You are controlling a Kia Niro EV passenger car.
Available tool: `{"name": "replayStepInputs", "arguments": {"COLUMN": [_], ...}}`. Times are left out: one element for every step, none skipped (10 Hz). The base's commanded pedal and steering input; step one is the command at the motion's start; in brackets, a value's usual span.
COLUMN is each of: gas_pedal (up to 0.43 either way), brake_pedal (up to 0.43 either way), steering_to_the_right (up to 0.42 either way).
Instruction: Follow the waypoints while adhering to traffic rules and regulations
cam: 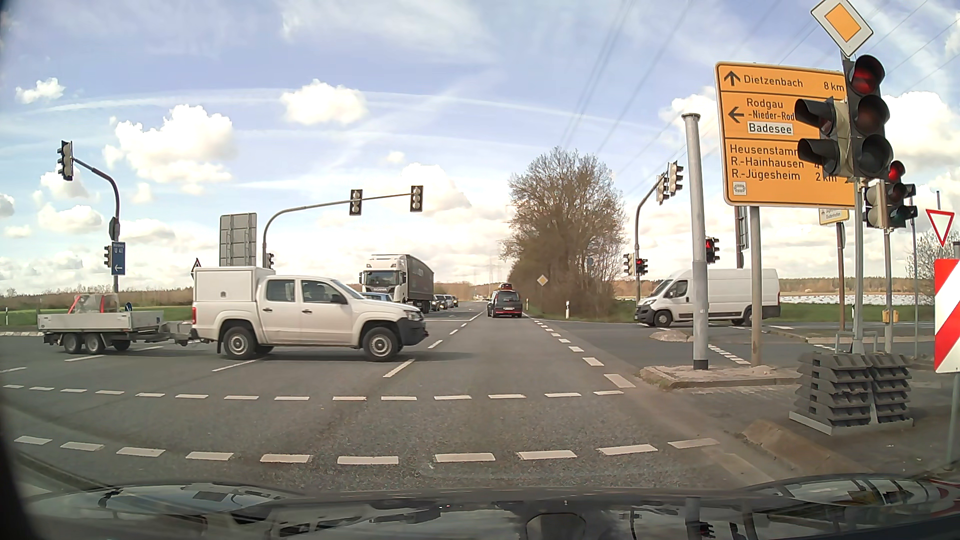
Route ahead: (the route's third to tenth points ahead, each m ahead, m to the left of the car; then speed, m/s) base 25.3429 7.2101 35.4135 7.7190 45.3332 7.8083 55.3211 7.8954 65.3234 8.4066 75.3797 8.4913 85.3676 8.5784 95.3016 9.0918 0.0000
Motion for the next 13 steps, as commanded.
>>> {"name": "replayStepInputs", "arguments": {"gas_pedal": [0.0,0.0,0.0,0.0,0.0,0.0,0.0,0.0,0.0,0.0,0.0,0.0,0.0], "brake_pedal": [0.317,0.317,0.317,0.317,0.317,0.317,0.317,0.323,0.317,0.317,0.317,0.317,0.317], "steering_to_the_right": [-0.004,-0.004,-0.004,-0.004,-0.004,-0.004,-0.004,-0.004,-0.004,-0.004,-0.004,-0.004,-0.004]}}
